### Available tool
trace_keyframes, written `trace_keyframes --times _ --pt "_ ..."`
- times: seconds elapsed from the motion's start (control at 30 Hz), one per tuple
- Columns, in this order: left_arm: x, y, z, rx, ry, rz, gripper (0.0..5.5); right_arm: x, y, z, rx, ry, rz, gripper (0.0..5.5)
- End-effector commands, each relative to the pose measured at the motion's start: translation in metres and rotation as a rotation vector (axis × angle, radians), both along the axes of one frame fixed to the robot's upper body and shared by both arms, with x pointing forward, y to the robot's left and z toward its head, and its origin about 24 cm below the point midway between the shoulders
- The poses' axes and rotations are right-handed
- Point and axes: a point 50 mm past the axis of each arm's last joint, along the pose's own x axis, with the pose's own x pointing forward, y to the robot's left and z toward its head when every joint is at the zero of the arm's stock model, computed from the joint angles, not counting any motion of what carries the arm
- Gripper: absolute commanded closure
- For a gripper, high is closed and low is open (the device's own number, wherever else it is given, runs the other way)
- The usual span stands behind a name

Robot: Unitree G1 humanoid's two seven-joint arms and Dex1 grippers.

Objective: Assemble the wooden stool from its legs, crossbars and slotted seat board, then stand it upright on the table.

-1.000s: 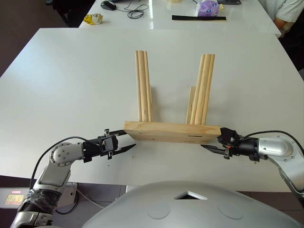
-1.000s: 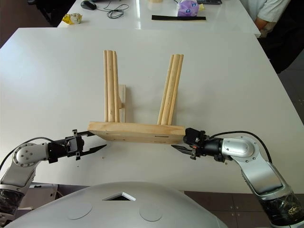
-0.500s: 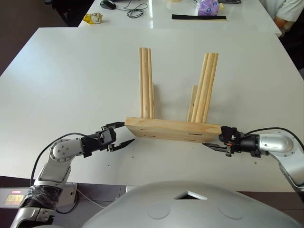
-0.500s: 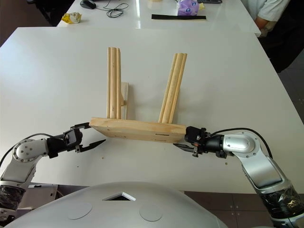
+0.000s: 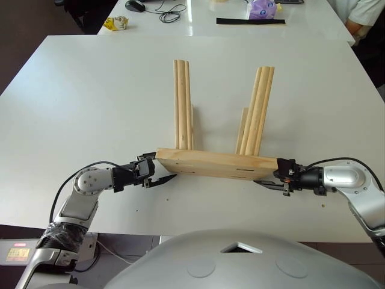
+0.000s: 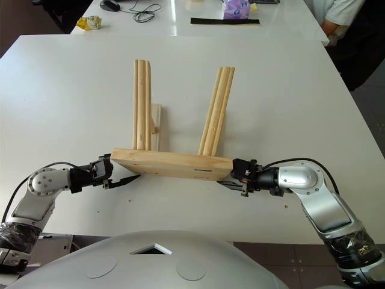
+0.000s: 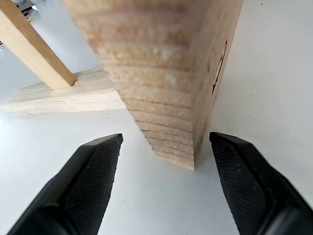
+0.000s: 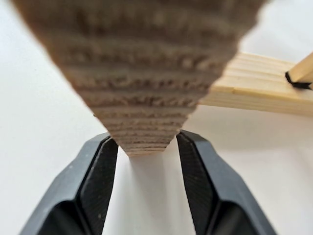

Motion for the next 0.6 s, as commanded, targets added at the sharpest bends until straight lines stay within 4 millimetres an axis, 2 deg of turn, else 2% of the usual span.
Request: trace_keyframes --times 0.03,0.27,0.37,0.53,0.6 --pt "-0.004 -0.001 -0.005 0.009 0.031 -0.029 2.62 0.004 0.005 0.001 0.000 -0.020 0.031 3.37" --pt "-0.004 0.000 -0.006 0.009 0.054 -0.052 3.63 0.003 0.004 -0.003 -0.005 -0.019 0.026 3.37" --pt "-0.003 0.001 -0.005 0.009 0.049 -0.058 3.79 0.001 0.004 -0.004 -0.004 -0.008 0.022 3.37" --pt "-0.001 -0.003 -0.001 -0.017 0.040 -0.063 3.84 -0.007 0.008 0.000 0.036 0.025 0.050 4.10" --pt "0.000 -0.004 0.001 -0.023 0.037 -0.060 3.85 -0.009 0.009 0.002 0.047 0.032 0.056 4.15"
